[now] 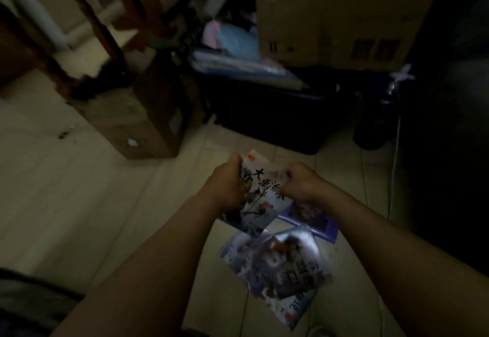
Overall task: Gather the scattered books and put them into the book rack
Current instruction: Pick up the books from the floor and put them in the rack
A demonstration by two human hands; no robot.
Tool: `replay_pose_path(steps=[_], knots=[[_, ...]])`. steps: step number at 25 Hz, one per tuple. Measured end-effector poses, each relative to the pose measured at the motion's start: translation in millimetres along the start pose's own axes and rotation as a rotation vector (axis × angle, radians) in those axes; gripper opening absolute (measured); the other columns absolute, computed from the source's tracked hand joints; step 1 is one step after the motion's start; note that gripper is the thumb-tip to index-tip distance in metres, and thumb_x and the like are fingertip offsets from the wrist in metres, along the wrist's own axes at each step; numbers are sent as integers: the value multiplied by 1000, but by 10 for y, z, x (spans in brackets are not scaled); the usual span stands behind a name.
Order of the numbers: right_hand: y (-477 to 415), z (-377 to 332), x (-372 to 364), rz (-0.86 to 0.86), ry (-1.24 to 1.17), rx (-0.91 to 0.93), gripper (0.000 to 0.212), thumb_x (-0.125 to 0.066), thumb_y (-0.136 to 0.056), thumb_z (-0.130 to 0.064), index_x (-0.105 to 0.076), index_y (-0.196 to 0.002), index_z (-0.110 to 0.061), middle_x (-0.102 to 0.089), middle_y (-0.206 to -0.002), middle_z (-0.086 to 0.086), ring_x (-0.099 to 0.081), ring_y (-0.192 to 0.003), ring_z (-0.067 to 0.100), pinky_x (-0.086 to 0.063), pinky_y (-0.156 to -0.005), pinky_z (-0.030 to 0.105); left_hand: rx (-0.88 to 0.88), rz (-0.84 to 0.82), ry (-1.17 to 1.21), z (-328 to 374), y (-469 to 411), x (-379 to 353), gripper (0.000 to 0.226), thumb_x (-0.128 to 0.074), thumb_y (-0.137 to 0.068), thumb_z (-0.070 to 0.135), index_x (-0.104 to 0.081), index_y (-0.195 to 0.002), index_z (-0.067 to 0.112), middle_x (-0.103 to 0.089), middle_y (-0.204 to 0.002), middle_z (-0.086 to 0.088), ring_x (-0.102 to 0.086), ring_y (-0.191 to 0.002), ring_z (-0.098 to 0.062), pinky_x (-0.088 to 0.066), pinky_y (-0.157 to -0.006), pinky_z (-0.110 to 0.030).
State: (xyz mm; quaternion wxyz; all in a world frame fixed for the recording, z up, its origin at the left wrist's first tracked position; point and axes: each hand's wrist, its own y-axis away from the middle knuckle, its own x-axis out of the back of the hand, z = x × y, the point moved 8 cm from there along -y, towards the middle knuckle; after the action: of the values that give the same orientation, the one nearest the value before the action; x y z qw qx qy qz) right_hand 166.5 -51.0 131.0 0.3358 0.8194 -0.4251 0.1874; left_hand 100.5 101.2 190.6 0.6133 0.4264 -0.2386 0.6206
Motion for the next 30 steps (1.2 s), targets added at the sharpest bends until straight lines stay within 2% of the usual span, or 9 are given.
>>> replay_pose_path(steps=[2,5,8,10,13,16,20,26,30], knots=[[209,-546,296,64,36,98,27,-72,-82,-6,-48,-73,-15,-48,-78,8,-47,-70,15,-36,-58,27,10,126,6,156,256,573,35,-66,-87,17,-35,-105,15,-54,-90,-7,-59,-91,-34,-46,-67,-34],[731,-1365,659,145,79,229,20,-70,-83,-9,-53,-74,-14,-59,-82,5,-60,-79,19,-44,-62,28,14,251,-59,409,759,1356,72,-76,-79,21,-24,-128,27,-58,-113,-11,-60,-99,-30,-55,-80,-43],[1368,-2136,907,200,123,357,20,-69,-87,-10,-54,-76,-17,-59,-83,2,-60,-83,20,-45,-63,28,-9,353,-202,678,1373,2034,97,-71,-82,13,-4,-145,42,-56,-122,-10,-58,-101,-28,-55,-84,-44],[1820,-2648,998,220,179,448,14,-67,-90,-11,-55,-82,-13,-56,-83,4,-57,-80,21,-41,-60,27,-39,465,-246,818,1869,2498,98,-68,-82,9,-1,-144,45,-56,-120,-8,-59,-93,-27,-56,-78,-45],[2457,-3376,1109,291,232,576,7,-67,-90,-15,-60,-90,-15,-60,-96,6,-58,-90,24,-50,-70,32,-69,605,-300,969,2612,3083,99,-67,-82,8,1,-140,52,-58,-115,-6,-61,-90,-27,-57,-75,-45],[3180,-4087,1081,379,271,674,12,-67,-89,-19,-58,-82,-20,-58,-90,0,-57,-87,21,-44,-66,31,-65,724,-283,1021,3415,3630,86,-67,-84,13,-13,-141,46,-58,-125,-8,-61,-104,-28,-56,-84,-44],[4051,-4894,756,436,350,861,5,-59,-92,-20,-55,-94,-22,-55,-102,2,-55,-94,23,-47,-74,35,-58,851,-203,852,4524,4223,78,-66,-81,6,-21,-133,43,-61,-113,-7,-64,-91,-25,-59,-77,-43],[5116,-5916,-152,354,287,1100,23,-59,-88,-20,-52,-110,-23,-45,-109,5,-53,-98,29,-53,-87,46,97,1062,-227,354,6194,4797,76,-65,-82,-1,-24,-133,37,-62,-96,-6,-64,-78,-21,-60,-71,-40],[5722,-6379,-867,197,221,1243,52,-60,-89,-16,-43,-137,-24,-37,-121,6,-47,-106,27,-46,-89,34,208,1174,-287,-13,7116,4978,68,-61,-84,-3,-26,-132,30,-59,-91,-8,-63,-73,-24,-60,-68,-45]])
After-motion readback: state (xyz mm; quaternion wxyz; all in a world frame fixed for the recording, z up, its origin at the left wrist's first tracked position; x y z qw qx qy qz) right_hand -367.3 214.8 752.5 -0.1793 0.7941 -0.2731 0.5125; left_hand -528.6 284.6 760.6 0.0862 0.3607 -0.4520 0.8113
